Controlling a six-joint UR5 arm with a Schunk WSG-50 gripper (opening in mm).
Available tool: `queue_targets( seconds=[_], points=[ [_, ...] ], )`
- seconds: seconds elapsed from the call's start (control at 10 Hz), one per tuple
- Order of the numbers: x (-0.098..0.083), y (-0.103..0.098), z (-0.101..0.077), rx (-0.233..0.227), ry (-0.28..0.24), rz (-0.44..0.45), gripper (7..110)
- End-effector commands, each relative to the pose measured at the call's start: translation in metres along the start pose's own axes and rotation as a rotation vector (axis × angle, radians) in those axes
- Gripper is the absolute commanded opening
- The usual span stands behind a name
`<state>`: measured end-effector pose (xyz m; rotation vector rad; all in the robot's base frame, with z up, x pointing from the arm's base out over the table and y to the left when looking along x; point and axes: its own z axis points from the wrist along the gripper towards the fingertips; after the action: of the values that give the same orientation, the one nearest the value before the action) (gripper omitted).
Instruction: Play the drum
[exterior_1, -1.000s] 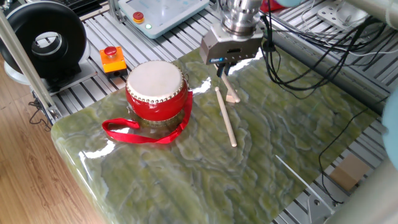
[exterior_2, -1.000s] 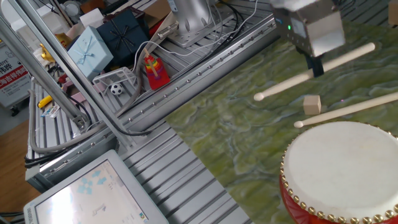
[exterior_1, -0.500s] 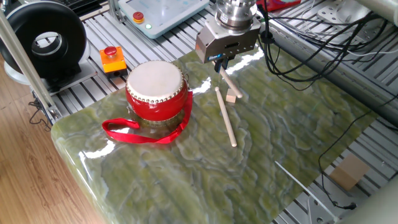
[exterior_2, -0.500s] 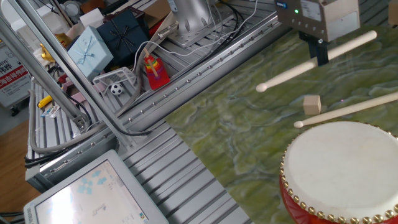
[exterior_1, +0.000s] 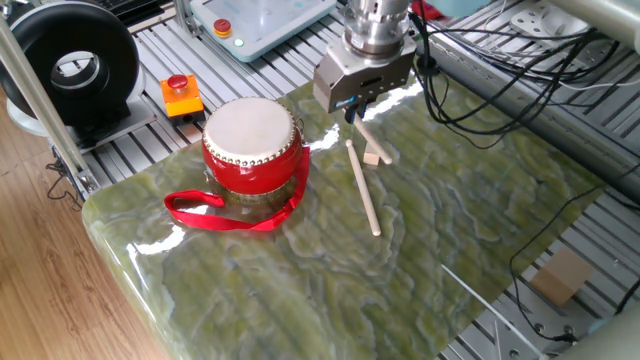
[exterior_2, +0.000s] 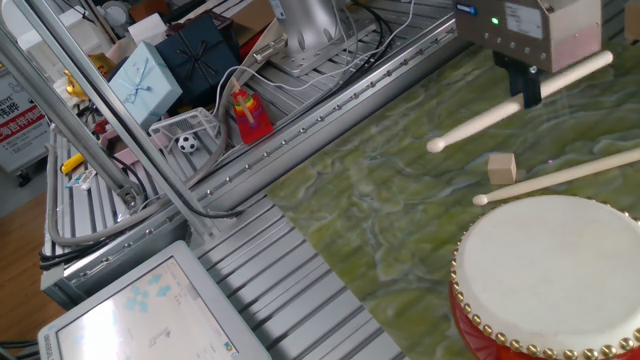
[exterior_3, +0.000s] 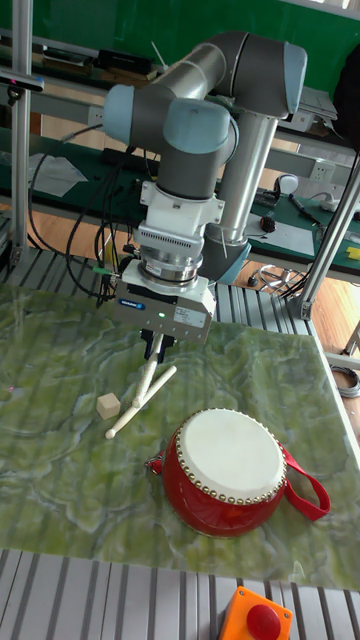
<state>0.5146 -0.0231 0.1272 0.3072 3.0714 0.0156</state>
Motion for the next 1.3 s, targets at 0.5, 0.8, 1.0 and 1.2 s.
queue_targets(
  seconds=[0.5,0.8,1.0,1.2],
  points=[
    [-0.040,-0.038,0.000,-0.033,-0.012,-0.220,7],
    [-0.035,-0.034,0.000,-0.051,0.008,-0.185,7],
    [-0.032,-0.040,0.000,-0.027,0.019,-0.184,7],
    [-0.038,-0.038,-0.003,-0.007,0.015,-0.202,7]
  ],
)
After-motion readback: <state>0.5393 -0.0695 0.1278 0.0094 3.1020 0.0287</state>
